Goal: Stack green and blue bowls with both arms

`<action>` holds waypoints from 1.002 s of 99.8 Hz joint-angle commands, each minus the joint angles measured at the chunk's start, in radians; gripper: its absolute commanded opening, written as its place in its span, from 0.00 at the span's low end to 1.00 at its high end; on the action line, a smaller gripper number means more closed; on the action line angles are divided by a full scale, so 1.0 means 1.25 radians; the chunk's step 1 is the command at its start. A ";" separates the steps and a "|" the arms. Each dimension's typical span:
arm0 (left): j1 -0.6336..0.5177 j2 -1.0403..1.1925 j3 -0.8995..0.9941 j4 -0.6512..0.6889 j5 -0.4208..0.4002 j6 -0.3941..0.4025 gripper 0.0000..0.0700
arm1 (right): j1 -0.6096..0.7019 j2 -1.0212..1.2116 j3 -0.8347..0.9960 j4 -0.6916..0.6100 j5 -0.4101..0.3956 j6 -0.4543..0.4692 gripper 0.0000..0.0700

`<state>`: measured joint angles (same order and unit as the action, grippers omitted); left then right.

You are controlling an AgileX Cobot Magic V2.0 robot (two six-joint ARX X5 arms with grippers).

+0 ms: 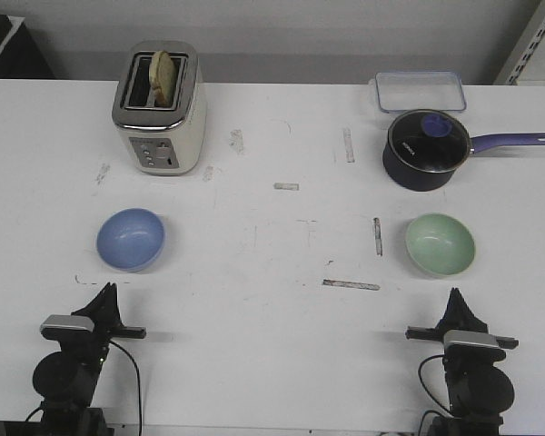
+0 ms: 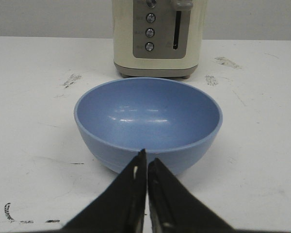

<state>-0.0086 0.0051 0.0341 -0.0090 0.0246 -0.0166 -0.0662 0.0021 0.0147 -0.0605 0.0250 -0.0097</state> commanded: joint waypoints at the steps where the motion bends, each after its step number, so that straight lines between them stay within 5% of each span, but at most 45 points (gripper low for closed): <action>1: 0.001 -0.001 -0.016 0.009 -0.002 0.004 0.00 | 0.000 -0.001 -0.002 0.013 -0.002 0.012 0.00; 38: 0.001 -0.001 -0.016 0.009 -0.002 0.004 0.00 | 0.000 0.018 0.150 0.111 0.018 0.025 0.00; 67: 0.001 -0.001 -0.016 0.009 -0.002 0.004 0.00 | 0.000 0.270 0.509 -0.131 0.018 0.027 0.02; 72: 0.001 -0.001 -0.016 0.009 -0.002 0.004 0.00 | 0.000 0.326 0.565 -0.180 0.013 0.028 0.08; 90: 0.001 -0.001 -0.016 0.009 -0.002 0.004 0.00 | -0.007 0.535 0.721 -0.383 0.022 0.055 0.57; 100: 0.001 -0.001 -0.016 0.009 -0.002 0.004 0.00 | -0.029 0.632 0.750 -0.431 0.019 0.052 0.64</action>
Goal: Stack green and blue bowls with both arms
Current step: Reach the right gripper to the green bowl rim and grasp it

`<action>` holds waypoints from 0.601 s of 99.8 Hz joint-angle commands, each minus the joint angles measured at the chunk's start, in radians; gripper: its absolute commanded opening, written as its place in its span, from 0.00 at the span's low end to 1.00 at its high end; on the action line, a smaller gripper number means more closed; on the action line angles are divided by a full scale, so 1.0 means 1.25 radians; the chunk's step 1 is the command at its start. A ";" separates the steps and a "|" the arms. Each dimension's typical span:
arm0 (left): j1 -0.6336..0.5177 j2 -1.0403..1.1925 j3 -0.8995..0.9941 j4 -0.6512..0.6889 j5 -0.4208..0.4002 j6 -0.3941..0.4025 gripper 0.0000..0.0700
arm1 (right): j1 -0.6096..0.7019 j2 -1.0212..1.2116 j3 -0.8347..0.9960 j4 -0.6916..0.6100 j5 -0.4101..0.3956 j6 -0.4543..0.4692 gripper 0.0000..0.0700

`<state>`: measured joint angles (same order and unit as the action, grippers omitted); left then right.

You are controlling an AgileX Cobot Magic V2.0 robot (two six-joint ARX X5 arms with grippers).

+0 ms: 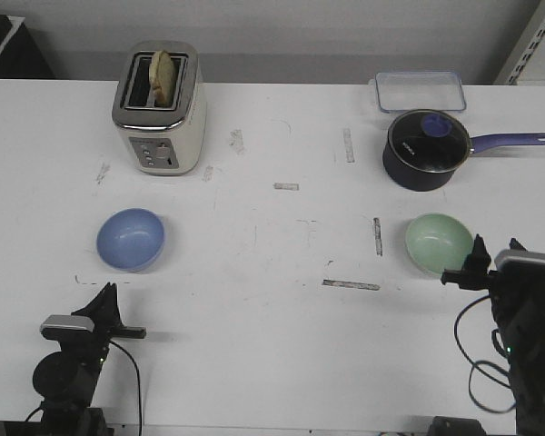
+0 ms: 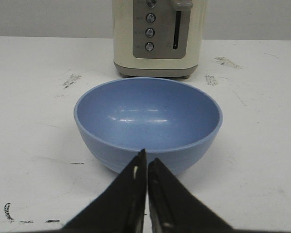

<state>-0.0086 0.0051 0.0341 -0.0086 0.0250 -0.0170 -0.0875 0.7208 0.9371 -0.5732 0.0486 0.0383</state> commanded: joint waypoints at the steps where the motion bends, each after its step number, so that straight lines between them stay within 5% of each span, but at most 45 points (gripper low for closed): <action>1: 0.001 -0.001 -0.016 0.008 -0.002 0.004 0.00 | -0.015 0.065 0.013 -0.023 -0.001 0.013 0.64; 23: 0.001 -0.001 -0.016 0.008 -0.002 0.004 0.00 | -0.107 0.258 0.015 -0.033 -0.105 -0.032 0.65; 60: 0.001 -0.001 -0.016 0.008 -0.002 0.004 0.00 | -0.165 0.496 0.015 0.003 -0.111 -0.094 0.64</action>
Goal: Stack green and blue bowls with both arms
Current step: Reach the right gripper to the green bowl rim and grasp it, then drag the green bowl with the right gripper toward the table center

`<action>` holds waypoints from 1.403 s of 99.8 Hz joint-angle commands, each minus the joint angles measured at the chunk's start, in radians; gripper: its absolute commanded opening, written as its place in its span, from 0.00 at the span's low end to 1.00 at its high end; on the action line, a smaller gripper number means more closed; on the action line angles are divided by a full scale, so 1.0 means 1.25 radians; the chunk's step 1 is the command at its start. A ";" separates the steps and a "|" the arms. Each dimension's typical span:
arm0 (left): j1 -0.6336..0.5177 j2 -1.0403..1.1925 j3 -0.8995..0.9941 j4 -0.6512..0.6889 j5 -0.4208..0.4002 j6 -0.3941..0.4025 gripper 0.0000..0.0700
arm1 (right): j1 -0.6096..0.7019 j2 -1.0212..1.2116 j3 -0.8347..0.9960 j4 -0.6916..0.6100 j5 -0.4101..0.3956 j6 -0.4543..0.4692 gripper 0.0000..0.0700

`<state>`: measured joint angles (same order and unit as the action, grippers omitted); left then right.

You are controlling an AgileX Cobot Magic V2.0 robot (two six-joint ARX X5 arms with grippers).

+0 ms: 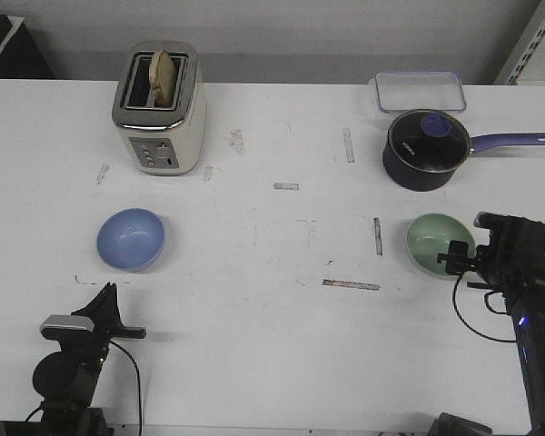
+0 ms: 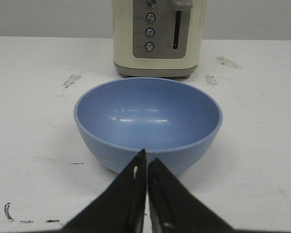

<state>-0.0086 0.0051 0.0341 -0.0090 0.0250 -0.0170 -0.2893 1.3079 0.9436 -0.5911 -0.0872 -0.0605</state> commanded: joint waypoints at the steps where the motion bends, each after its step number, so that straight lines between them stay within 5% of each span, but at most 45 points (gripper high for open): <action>1: 0.001 -0.001 -0.016 0.008 -0.002 0.004 0.00 | -0.004 0.031 0.009 0.019 -0.002 -0.015 0.63; 19: 0.001 -0.001 -0.016 0.009 -0.002 0.004 0.00 | -0.004 0.073 0.009 0.050 -0.003 -0.015 0.33; 31: 0.001 -0.001 -0.016 0.009 -0.002 0.003 0.00 | -0.004 0.077 0.009 0.065 -0.002 -0.015 0.00; 54: 0.001 -0.001 -0.016 0.009 -0.002 0.004 0.00 | -0.003 0.066 0.018 0.078 -0.002 -0.013 0.00; 83: 0.001 -0.001 -0.016 0.009 -0.002 0.003 0.00 | 0.061 -0.025 0.112 0.050 -0.090 0.027 0.00; 107: 0.001 -0.001 -0.016 0.009 -0.002 0.004 0.00 | 0.296 -0.072 0.140 0.045 -0.182 0.068 0.00; 140: 0.001 -0.001 -0.016 0.008 -0.002 0.004 0.00 | 0.665 0.017 0.139 -0.033 -0.159 0.069 0.00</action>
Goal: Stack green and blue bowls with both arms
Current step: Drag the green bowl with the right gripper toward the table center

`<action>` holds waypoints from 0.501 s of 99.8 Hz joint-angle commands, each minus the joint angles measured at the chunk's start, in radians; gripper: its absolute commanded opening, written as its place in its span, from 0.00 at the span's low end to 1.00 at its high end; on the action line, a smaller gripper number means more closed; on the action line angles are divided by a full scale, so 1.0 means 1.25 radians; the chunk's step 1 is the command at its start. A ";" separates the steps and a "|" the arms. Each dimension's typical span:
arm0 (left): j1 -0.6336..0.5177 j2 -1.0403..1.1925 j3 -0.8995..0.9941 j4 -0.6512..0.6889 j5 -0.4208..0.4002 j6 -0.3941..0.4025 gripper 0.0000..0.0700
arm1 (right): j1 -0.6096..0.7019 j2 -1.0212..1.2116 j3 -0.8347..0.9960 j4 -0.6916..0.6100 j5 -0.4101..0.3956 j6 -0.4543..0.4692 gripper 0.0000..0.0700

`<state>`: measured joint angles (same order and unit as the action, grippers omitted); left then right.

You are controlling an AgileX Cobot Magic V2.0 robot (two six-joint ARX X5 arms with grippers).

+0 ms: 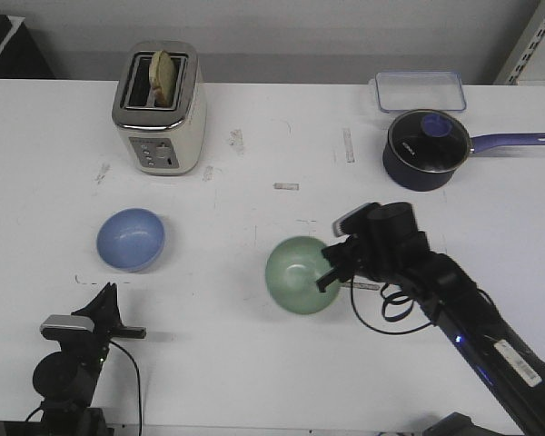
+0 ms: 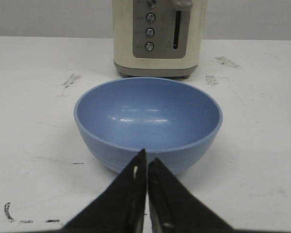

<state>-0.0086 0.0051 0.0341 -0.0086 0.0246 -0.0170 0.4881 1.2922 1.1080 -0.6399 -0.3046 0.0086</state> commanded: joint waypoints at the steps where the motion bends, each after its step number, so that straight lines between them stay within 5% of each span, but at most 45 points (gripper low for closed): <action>1: 0.001 -0.001 -0.016 0.008 -0.002 0.004 0.00 | 0.051 0.034 0.008 0.006 0.018 0.014 0.00; 17: 0.001 -0.001 -0.016 0.008 -0.002 0.004 0.00 | 0.140 0.114 0.008 0.010 0.078 0.011 0.00; 50: 0.001 -0.001 -0.016 0.008 -0.002 0.004 0.00 | 0.179 0.223 0.008 0.045 0.083 -0.005 0.00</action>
<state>-0.0086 0.0051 0.0341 -0.0090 0.0246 -0.0170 0.7006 1.5524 1.1080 -0.5926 -0.2043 0.0048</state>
